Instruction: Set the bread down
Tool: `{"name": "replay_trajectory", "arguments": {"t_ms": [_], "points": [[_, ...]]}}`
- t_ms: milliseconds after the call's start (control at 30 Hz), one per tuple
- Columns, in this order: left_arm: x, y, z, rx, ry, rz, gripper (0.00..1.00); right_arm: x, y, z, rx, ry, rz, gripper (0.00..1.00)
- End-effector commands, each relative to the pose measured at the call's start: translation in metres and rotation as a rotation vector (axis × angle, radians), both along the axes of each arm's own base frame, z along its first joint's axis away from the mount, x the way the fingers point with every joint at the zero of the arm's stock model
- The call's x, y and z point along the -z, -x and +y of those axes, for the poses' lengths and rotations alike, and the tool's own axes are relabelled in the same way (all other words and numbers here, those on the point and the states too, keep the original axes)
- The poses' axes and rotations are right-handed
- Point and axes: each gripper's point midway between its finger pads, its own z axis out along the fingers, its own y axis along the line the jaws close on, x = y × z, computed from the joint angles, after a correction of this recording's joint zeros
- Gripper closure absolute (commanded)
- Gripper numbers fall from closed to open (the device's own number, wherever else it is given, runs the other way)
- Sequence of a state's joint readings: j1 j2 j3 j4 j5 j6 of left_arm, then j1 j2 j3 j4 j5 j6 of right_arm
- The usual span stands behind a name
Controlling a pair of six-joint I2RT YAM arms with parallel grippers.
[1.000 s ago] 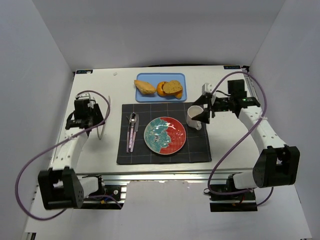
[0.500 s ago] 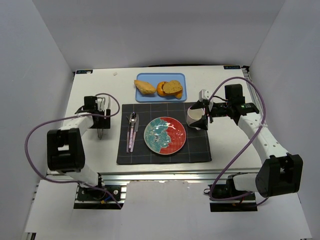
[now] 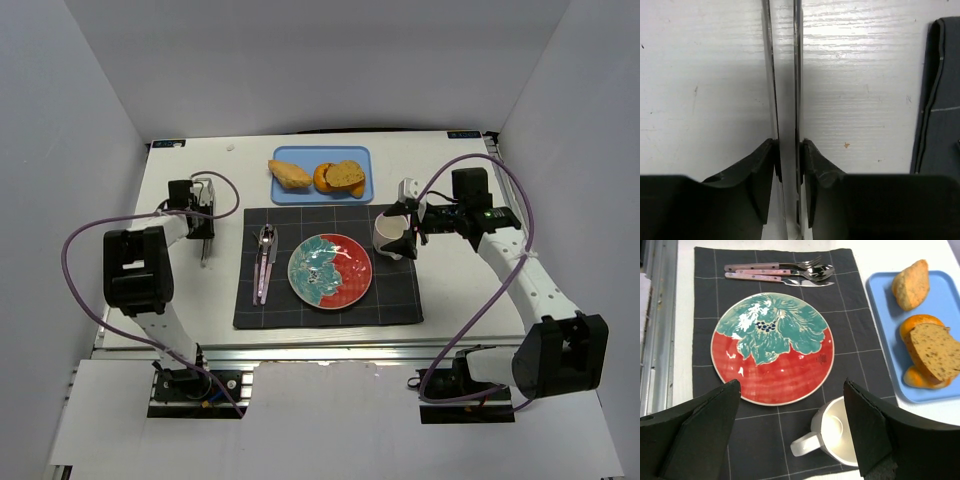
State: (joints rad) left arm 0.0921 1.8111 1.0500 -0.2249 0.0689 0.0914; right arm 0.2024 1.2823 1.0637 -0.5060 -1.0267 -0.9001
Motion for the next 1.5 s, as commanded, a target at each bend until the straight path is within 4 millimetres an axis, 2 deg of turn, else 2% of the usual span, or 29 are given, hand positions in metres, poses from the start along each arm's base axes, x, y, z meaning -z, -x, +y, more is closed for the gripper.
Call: {"name": "replay_trajectory", "arguments": {"t_ms": [0,33,67,133,200,233,333,433,500,533,567,600,633,767,833,867,933,1100,1200,1333,1367,1467], "points": [[0.03,0.028,-0.008,-0.005,0.081,0.103,0.67,-0.013,0.0,-0.006,0.021,0.004,-0.072,0.12],[0.028,0.029,-0.008,-0.01,0.086,0.098,0.74,-0.014,0.0,-0.007,0.024,0.004,-0.076,0.12],[0.027,0.031,-0.009,-0.012,0.095,0.092,0.76,-0.015,0.001,-0.008,0.028,0.003,-0.075,0.12],[0.003,0.023,-0.016,-0.016,0.139,0.029,0.79,-0.014,0.001,-0.009,0.032,0.002,-0.069,0.12],[-0.029,0.006,-0.029,-0.054,0.238,-0.072,0.79,-0.015,0.001,-0.009,0.034,0.0,-0.067,0.12],[-0.061,-0.001,-0.046,-0.023,0.335,-0.154,0.79,-0.015,0.001,-0.009,0.037,0.0,-0.065,0.12],[-0.123,-0.018,-0.079,-0.045,0.562,-0.311,0.72,-0.015,0.0,-0.009,0.038,-0.008,-0.064,0.12],[-0.154,-0.022,-0.105,-0.067,0.731,-0.355,0.65,-0.015,0.0,-0.008,0.04,-0.016,-0.053,0.12],[-0.162,-0.021,-0.117,-0.104,0.842,-0.334,0.63,-0.016,-0.001,-0.008,0.041,-0.022,-0.061,0.12],[-0.16,-0.019,-0.124,-0.114,0.872,-0.311,0.61,-0.016,0.0,-0.008,0.04,-0.024,-0.062,0.12],[-0.161,-0.017,-0.137,-0.107,0.921,-0.285,0.59,-0.014,0.001,-0.008,0.04,-0.025,-0.059,0.12],[-0.161,-0.016,-0.138,-0.112,0.931,-0.279,0.59,-0.014,0.002,-0.008,0.04,-0.025,-0.059,0.12],[-0.16,-0.011,-0.155,-0.085,0.946,-0.255,0.57,-0.014,0.003,-0.008,0.04,-0.027,-0.062,0.12],[-0.158,-0.009,-0.178,-0.086,0.974,-0.217,0.51,-0.014,0.006,-0.009,0.038,-0.031,-0.075,0.12],[-0.148,-0.008,-0.188,-0.089,0.964,-0.175,0.49,-0.014,0.007,-0.01,0.04,-0.03,-0.081,0.12],[-0.149,-0.01,-0.19,-0.087,0.958,-0.17,0.48,-0.014,0.008,-0.01,0.038,-0.031,-0.083,0.12],[-0.138,-0.009,-0.191,-0.104,0.934,-0.131,0.48,-0.015,0.008,-0.012,0.042,-0.03,-0.092,0.12],[-0.128,-0.009,-0.186,-0.135,0.877,-0.091,0.48,-0.015,0.01,-0.014,0.047,-0.035,-0.098,0.12],[-0.13,-0.011,-0.184,-0.146,0.873,-0.094,0.48,-0.016,0.01,-0.015,0.05,-0.039,-0.101,0.12],[-0.152,-0.014,-0.184,-0.151,0.902,-0.143,0.48,-0.015,0.01,-0.017,0.055,-0.038,-0.099,0.12],[-0.166,-0.015,-0.184,-0.149,0.92,-0.177,0.48,-0.015,0.011,-0.017,0.057,-0.039,-0.099,0.12],[-0.19,-0.013,-0.184,-0.146,0.95,-0.217,0.48,-0.014,0.01,-0.018,0.058,-0.038,-0.099,0.12]]}}
